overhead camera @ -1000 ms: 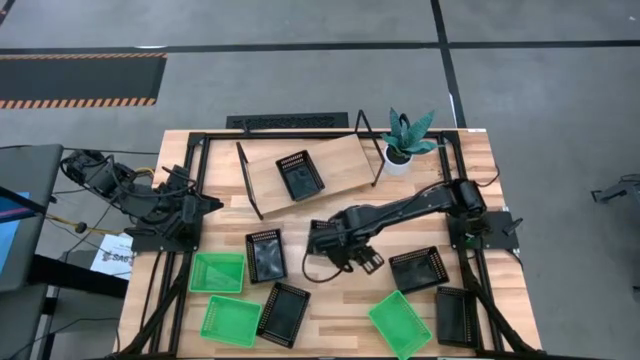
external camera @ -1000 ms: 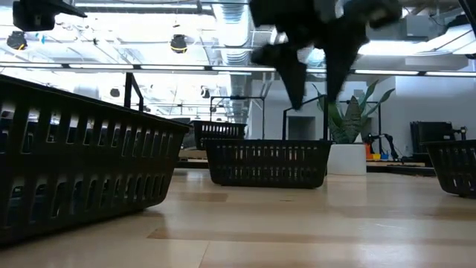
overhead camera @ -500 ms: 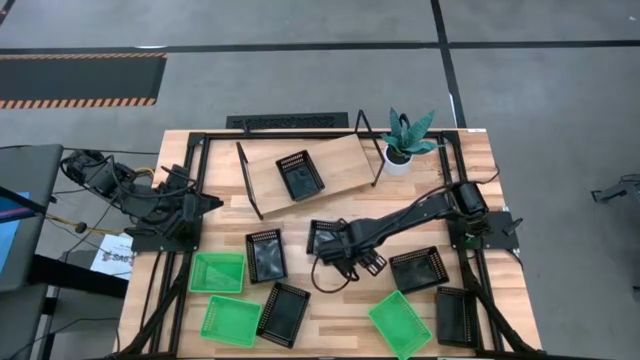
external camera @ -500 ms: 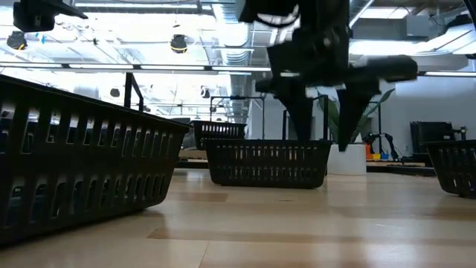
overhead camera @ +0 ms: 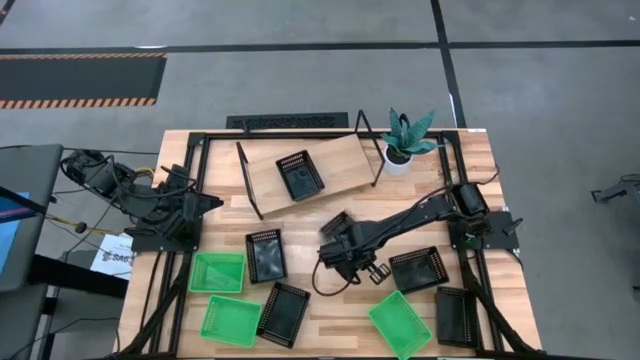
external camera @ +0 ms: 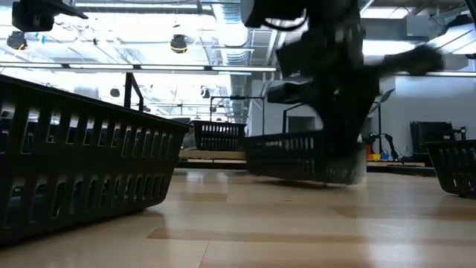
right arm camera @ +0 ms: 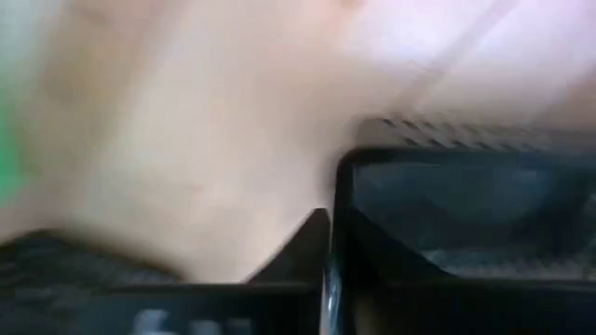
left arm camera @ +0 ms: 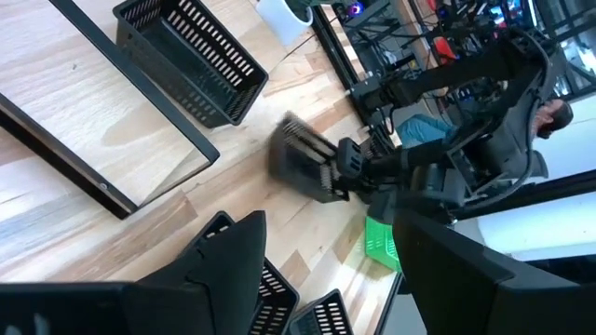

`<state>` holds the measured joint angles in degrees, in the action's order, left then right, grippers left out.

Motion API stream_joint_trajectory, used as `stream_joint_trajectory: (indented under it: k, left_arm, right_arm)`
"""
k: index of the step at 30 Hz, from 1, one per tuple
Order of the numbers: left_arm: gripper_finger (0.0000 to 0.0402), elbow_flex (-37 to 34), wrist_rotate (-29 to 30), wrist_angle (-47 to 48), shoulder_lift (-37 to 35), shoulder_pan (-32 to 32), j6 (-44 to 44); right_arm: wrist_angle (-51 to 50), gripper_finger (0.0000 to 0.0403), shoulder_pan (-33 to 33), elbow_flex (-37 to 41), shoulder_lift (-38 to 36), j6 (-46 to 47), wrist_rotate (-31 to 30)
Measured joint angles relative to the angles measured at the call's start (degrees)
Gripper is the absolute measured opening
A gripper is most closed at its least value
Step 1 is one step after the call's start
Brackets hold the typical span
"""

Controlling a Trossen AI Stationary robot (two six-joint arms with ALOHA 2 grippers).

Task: Stack baskets on shelf by color
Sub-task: Stack the black basket on the black basket on the shelf

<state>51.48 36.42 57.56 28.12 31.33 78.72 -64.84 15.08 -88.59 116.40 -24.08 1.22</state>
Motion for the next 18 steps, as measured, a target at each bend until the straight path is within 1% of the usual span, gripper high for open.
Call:
stream_joint_trajectory:
  k: [1, 2, 5, 8, 10, 12, 15, 17, 18]
  left_arm:
    - [0.0226, 0.0, 0.0, 0.0, 0.02, 0.02, 0.0]
    - [0.0226, 0.0, 0.0, 0.0, 0.0, 0.01, 0.0]
    - [0.0226, 0.0, 0.0, 0.0, 0.0, 0.02, 0.29]
    - [0.0226, 0.0, -0.01, 0.0, 0.02, 0.02, 0.84]
    - [0.0226, 0.0, 0.0, -0.02, 0.0, 0.0, 1.05]
    - [0.0226, 0.0, 0.0, 0.0, 0.02, 0.02, 0.84]
    - [0.0226, 0.0, 0.46, 0.0, 0.02, 0.02, -0.44]
    - [0.0226, 0.0, 1.24, 0.01, 0.01, 0.01, -0.93]
    - [0.0226, 0.0, 1.6, 0.0, 0.0, 0.02, -1.01]
  right_arm:
    - [-0.69, 0.0017, -0.01, -0.82, -0.05, 0.16, 3.02]
    - [-1.16, 0.0016, -0.01, -1.76, -0.08, 0.96, 5.61]
    - [-2.4, 0.0016, 0.2, -4.84, -1.35, 1.67, 10.1]
    - [-4.99, 0.0008, -0.02, -8.89, -3.97, 1.75, 13.19]
    - [-7.21, 0.001, -1.01, -12.91, -6.01, 2.66, 13.9]
    - [-7.97, 0.001, -2.79, -17.33, -8.25, 4.27, 12.86]
    - [-4.6, 0.0005, -6.14, -23.9, -10.8, 6.81, 6.57]
    - [-2.0, 0.0005, -8.87, -27.64, -11.06, 8.68, 1.71]
    - [-1.14, 0.0006, -10.42, -29.7, -10.5, 9.38, 0.23]
